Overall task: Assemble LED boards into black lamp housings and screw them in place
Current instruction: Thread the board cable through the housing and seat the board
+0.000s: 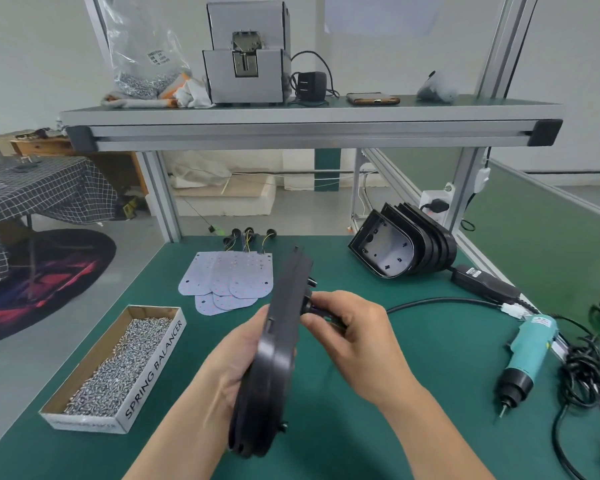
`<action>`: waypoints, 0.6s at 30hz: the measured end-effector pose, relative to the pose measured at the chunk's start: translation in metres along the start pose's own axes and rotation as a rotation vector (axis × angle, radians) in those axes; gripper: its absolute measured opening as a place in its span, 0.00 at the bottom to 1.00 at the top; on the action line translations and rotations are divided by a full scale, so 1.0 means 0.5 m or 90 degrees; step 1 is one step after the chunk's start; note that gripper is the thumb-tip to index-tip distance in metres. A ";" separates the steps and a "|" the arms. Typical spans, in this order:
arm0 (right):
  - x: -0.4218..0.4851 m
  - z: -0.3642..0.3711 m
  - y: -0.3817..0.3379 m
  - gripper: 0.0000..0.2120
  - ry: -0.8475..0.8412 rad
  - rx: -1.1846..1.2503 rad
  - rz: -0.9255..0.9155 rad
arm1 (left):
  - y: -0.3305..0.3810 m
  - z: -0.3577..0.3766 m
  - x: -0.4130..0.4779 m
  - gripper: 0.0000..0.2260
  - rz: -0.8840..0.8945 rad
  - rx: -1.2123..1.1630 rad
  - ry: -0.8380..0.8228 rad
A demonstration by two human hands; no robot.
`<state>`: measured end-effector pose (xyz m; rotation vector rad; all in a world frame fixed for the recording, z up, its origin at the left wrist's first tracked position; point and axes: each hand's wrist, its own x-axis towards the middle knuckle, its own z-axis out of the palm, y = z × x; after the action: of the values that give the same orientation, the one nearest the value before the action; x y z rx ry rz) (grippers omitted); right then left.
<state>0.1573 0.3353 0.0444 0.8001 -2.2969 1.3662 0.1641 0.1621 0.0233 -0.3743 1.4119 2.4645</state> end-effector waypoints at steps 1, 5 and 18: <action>0.000 0.004 0.006 0.07 -0.011 -0.002 0.008 | -0.001 0.004 0.003 0.09 0.025 0.003 -0.006; -0.011 0.013 0.042 0.11 -0.060 0.135 0.140 | -0.004 0.008 0.009 0.22 0.124 0.061 0.011; -0.022 0.056 0.133 0.14 -0.054 0.268 0.435 | -0.031 -0.035 0.102 0.13 0.305 0.468 0.291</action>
<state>0.1239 0.3390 -0.0205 0.1538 -2.4962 2.1889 0.1239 0.1602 -0.0157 -0.4815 2.7233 2.0027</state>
